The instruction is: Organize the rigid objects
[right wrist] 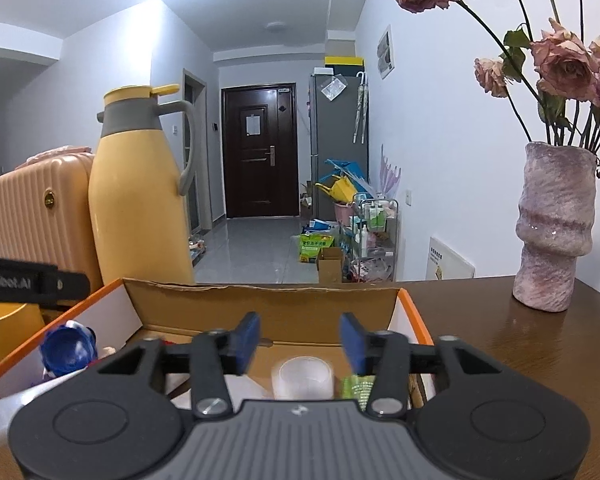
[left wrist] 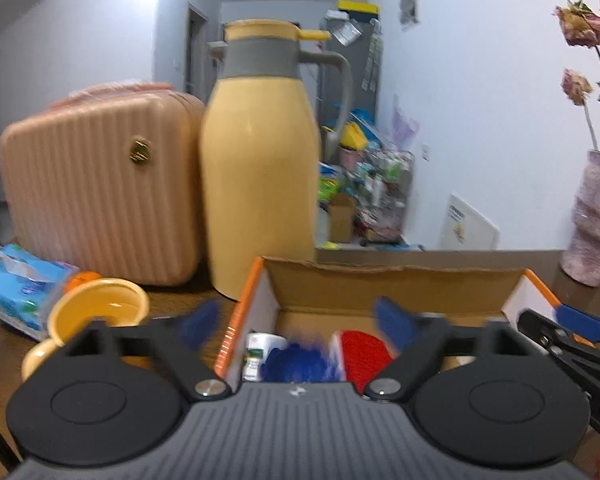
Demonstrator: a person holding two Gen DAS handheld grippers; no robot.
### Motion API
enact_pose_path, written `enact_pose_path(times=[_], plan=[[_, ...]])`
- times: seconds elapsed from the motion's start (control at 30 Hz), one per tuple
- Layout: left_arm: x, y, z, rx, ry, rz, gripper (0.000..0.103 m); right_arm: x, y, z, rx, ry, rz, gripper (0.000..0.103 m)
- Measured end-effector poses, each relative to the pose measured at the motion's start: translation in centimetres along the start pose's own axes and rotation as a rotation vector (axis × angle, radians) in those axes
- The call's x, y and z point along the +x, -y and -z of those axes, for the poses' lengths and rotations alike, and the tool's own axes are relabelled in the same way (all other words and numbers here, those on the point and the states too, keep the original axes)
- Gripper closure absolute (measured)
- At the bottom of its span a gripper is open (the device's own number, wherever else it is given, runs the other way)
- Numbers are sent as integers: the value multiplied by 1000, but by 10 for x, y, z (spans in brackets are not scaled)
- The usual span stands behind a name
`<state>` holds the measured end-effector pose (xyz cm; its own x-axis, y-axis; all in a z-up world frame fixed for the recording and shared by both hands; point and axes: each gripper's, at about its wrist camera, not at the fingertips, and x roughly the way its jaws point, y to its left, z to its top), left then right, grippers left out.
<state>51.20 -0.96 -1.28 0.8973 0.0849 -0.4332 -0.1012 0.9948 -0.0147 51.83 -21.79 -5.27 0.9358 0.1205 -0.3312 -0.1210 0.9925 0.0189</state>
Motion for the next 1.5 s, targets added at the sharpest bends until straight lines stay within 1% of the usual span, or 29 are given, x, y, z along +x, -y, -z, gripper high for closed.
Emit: enact_pose_path(times=[0.03,0.07,0.1,0.17,0.33,0.53,0.83,1.17,1.5], plan=[[-3,-1,0,1,20,-6,1,-1,0,0,2,5,3,31],[-4,-1,0,2,27,-4,0,-3,1,0,6,14,12,15],[-5,-2,0,0,31,-7,0,-5,1,-1,10,28,21,7],[-4,-4,0,-11,32,-18,0,-6,3,-2,18,39,30,0],[1,-7,0,-29,13,-35,0,-5,5,-1,25,36,43,0],[2,-9,1,-27,12,-44,0,-6,4,0,29,36,56,0],[-5,-7,5,-22,25,-50,0,-24,2,3,21,62,74,0],[-35,-13,17,-28,39,-64,0,-54,-1,11,18,88,78,0],[-78,-21,45,-7,53,-61,0,-100,-5,30,-8,95,76,0]])
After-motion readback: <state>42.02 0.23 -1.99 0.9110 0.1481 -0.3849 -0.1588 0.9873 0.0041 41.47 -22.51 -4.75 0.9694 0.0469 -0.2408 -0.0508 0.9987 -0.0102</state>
